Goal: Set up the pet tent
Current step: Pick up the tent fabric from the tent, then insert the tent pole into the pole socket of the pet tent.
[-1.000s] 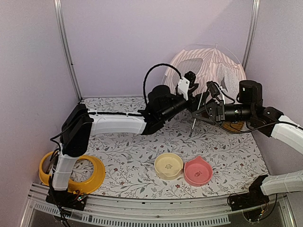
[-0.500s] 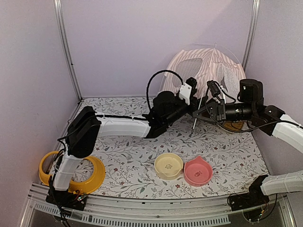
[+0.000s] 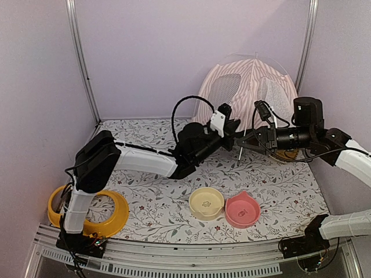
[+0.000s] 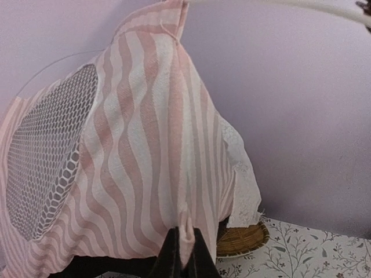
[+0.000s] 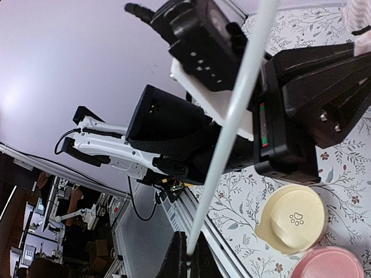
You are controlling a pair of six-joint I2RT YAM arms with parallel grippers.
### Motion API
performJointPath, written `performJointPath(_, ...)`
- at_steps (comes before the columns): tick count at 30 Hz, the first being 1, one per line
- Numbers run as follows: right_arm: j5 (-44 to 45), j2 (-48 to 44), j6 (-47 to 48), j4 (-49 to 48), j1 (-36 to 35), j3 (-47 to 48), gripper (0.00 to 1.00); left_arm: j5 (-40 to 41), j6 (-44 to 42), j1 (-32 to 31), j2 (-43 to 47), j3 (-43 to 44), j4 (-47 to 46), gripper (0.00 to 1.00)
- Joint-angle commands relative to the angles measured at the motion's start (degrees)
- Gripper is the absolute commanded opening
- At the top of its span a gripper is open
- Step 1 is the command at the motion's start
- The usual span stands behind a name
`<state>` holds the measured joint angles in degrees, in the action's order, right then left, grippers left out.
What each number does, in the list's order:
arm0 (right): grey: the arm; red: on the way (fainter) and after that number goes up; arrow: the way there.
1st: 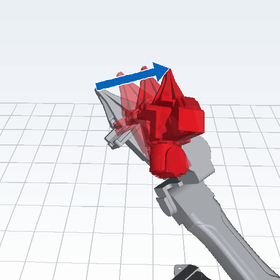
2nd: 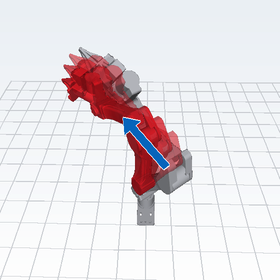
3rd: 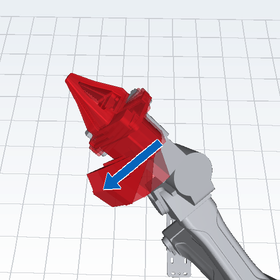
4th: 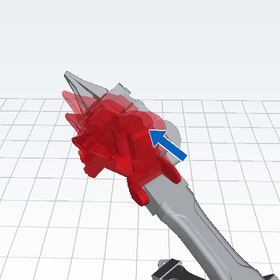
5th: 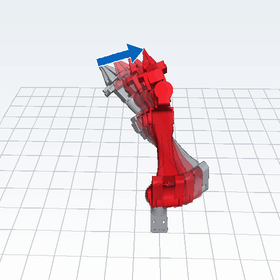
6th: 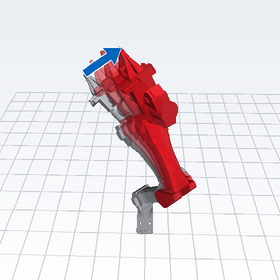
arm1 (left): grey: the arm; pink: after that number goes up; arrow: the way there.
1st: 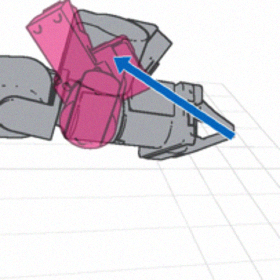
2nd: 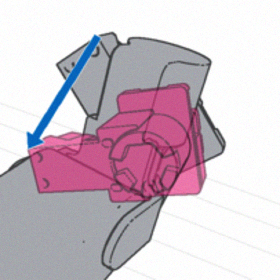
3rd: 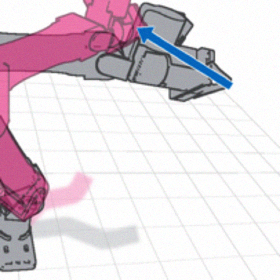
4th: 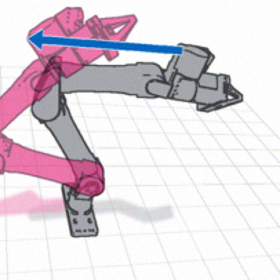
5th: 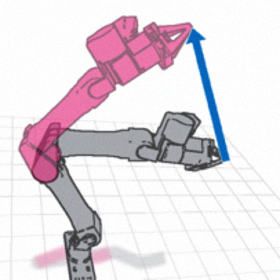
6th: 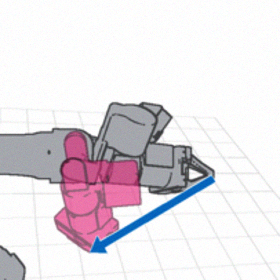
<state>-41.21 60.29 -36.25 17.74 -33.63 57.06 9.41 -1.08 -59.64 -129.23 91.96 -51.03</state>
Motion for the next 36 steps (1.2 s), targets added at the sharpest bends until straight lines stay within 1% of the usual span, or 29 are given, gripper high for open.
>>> performJointPath(1,9.7,-2.1,1.9,-6.9,0.8,3.6,0.0,0.7,-2.6,-1.4,5.1,-6.8,-4.3,0.0)
performJointPath(4,16.1,-2.3,1.7,-8.9,0.9,3.8,0.0,0.8,-4.5,-2.4,7.5,-11.3,-5.8,0.0)
performJointPath(7,19.8,-2.0,1.6,-13.4,0.9,3.4,0.0,1.2,-5.4,-3.5,9.5,-15.9,-6.3,0.0)
performJointPath(12,21.4,2.1,1.6,-18.9,0.9,3.7,0.0,2.6,-6.9,-5.9,11.9,-21.7,-6.5,0.0)
performJointPath(21,26.3,4.5,3.1,-25.2,0.9,3.3,0.0,6.0,-6.6,-9.4,15.8,-31.9,-6.5,0.0)
performJointPath(26,26.0,6.7,3.3,-27.6,0.9,4.4,0.0,6.6,-5.8,-10.6,16.0,-34.3,-5.5,0.0)
performJointPath(36,25.3,9.5,2.3,-32.9,0.9,5.2,0.0,7.7,-5.9,-12.2,16.0,-35.8,-3.6,0.0)
